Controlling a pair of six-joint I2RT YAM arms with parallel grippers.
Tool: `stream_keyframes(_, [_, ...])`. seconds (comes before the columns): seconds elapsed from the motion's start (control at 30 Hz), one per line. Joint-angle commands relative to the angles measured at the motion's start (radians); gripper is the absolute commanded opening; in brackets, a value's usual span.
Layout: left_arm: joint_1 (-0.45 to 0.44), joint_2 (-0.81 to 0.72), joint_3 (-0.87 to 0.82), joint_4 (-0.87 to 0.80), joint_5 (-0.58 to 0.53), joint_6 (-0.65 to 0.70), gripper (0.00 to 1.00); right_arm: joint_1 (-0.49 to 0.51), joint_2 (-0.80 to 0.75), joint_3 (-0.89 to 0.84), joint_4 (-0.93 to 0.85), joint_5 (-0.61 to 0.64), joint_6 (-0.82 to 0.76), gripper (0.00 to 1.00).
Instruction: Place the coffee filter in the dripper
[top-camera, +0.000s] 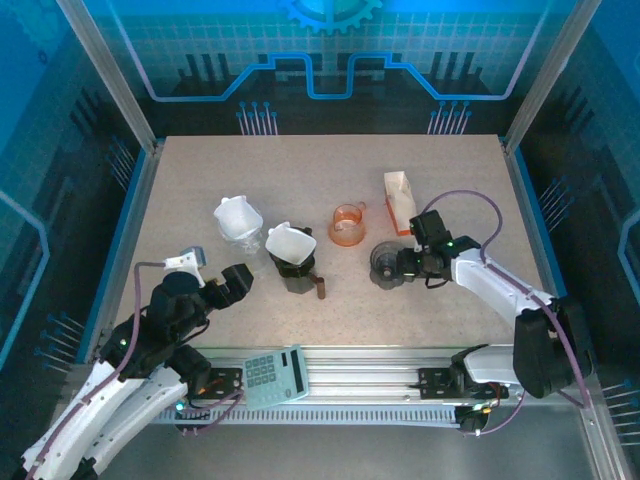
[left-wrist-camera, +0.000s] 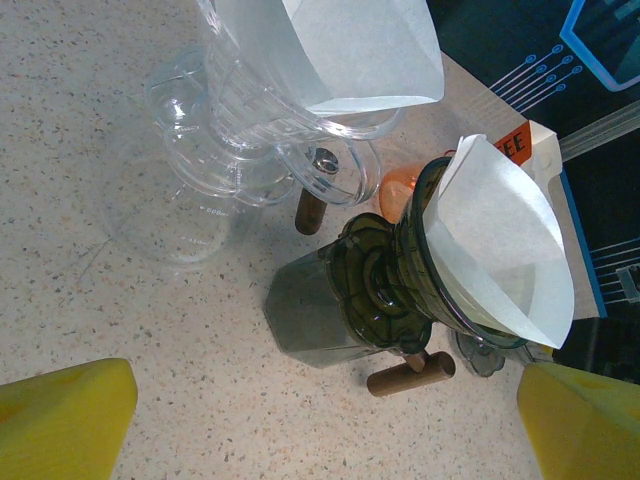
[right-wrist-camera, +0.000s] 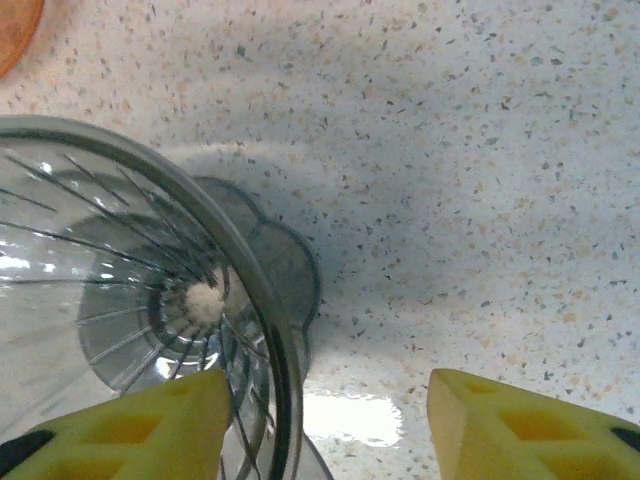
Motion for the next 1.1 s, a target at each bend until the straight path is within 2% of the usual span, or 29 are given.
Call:
stream_keyframes(0.0, [0.007,-0.017,0.001,0.001,-0.003,0.026,0.99,0.025,-0.050,0.077,-0.031,0.022,0.007,0.66])
stream_keyframes(0.13, [0.005,-0.019,0.005,-0.002,-0.007,0.026,0.99,0.075,-0.032,0.190,-0.016,0.035,0.013,0.73])
stream_keyframes(0.3, [0.007,-0.021,0.007,-0.005,-0.010,0.022,0.99,0.128,0.149,0.325,0.050,0.026,0.086,0.77])
stream_keyframes(0.47, [0.006,-0.022,0.019,-0.018,-0.002,0.025,0.99,0.152,0.355,0.462,0.111,0.019,0.160,0.77])
stream_keyframes(0.67, [0.005,-0.041,0.030,-0.047,-0.019,0.033,0.99,0.163,0.513,0.578,0.069,0.023,0.167,0.74])
stream_keyframes(0.83, [0.006,-0.058,0.029,-0.053,-0.034,0.035,0.99,0.160,0.571,0.614,0.067,0.008,0.160,0.62])
stream_keyframes(1.07, [0.005,-0.056,0.023,-0.046,-0.033,0.036,0.99,0.152,0.615,0.642,0.053,-0.027,0.137,0.34])
